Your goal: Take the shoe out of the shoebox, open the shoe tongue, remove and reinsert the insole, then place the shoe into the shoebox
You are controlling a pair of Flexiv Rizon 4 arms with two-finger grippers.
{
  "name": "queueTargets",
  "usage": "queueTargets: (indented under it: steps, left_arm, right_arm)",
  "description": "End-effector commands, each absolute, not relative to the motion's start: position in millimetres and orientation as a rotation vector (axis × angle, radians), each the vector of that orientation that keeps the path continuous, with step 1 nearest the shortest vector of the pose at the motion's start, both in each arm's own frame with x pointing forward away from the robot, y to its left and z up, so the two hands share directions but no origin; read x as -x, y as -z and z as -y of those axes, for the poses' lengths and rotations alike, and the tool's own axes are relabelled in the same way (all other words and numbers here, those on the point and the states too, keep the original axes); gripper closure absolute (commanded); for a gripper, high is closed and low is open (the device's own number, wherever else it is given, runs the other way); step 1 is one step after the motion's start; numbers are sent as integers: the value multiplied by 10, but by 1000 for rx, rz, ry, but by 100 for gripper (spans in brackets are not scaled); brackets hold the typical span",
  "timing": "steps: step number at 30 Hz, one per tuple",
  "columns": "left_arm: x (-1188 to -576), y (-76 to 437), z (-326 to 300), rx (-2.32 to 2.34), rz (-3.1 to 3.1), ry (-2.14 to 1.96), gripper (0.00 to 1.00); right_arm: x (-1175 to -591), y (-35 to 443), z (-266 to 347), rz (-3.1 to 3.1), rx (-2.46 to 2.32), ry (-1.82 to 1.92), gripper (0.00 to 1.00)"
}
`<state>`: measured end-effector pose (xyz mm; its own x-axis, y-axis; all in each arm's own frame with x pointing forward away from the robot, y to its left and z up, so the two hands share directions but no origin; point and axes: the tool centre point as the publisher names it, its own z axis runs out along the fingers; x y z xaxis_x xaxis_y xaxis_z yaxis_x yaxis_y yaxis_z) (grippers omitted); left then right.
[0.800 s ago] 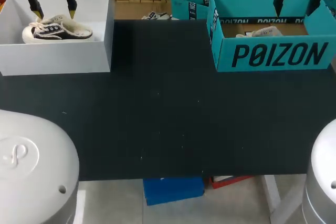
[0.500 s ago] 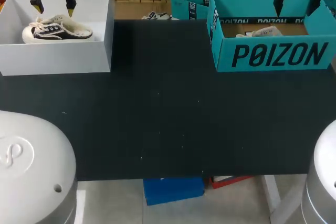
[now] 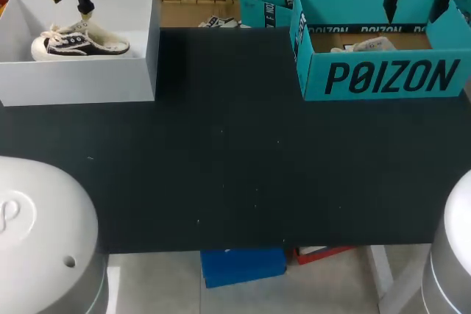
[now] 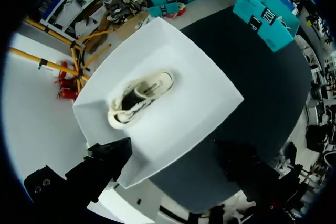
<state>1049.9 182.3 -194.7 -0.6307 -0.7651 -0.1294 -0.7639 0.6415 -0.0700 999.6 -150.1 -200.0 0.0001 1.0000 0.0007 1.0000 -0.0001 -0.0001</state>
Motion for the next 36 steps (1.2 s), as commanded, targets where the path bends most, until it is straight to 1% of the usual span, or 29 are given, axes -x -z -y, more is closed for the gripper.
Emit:
queueTargets:
  steps: [1, 20, 34, 36]
  left_arm:
    - [-10523, 1921, -1983, -44, -3023, 107, 0]
    - [-10507, 1919, -1980, -58, -3017, 86, 0]
    - [-11102, 2235, -2128, -87, -3068, 86, 0]
    - [-11205, 2289, -2161, -90, -3070, 58, 12]
  right_arm:
    - [-9999, 1999, 1500, 2221, 2221, 0, 0]
    - [-9999, 1999, 1500, 2221, 2221, 0, 0]
    - [-9999, 1999, 1500, 2221, 2221, 0, 0]
    - [-9999, 1999, 1500, 2221, 2221, 0, 0]
